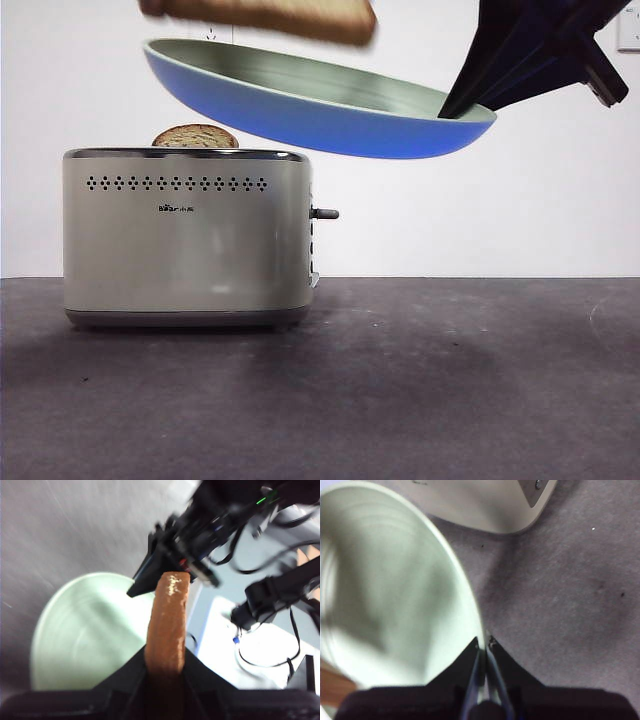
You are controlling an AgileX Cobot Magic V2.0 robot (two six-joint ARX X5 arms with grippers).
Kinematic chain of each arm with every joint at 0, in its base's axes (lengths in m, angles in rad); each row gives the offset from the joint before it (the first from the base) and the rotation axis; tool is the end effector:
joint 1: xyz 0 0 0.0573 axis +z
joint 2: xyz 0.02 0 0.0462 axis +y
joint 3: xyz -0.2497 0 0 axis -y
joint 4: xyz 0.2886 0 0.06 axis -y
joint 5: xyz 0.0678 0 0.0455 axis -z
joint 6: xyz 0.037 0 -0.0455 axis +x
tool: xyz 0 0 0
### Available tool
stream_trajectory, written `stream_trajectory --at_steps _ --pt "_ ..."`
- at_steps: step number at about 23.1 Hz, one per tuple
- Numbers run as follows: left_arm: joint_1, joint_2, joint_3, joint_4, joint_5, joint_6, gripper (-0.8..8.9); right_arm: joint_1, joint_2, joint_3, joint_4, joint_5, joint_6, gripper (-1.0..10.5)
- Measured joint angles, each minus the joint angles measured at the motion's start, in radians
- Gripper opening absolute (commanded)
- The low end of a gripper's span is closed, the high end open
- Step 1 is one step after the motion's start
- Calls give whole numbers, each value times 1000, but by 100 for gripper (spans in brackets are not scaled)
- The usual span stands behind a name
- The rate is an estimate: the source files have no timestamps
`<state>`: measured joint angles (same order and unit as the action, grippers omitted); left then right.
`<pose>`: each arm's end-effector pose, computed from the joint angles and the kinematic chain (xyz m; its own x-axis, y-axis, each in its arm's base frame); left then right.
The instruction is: Take the bread from the toaster,put the bread on the plate,put the plate on the table
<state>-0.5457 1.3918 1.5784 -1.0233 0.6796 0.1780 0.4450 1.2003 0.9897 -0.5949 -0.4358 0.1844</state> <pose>0.2552 -0.1822 0.3900 0.1192 -0.8077 -0.5775 0.8639 0.3711 -0.3406 0.2591 0.1409 0.2615 0.3851 0.6514 -0.6538 -0.5237 0.7375 0.4263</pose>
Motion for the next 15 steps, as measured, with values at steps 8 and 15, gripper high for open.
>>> stream_trajectory --at_steps 8,15 --pt "-34 224 0 28 -101 -21 8 1 0 0 -12 9 2 -18" --pt "-50 238 3 45 -174 -50 510 0 1 0 -16 14 4 -18"
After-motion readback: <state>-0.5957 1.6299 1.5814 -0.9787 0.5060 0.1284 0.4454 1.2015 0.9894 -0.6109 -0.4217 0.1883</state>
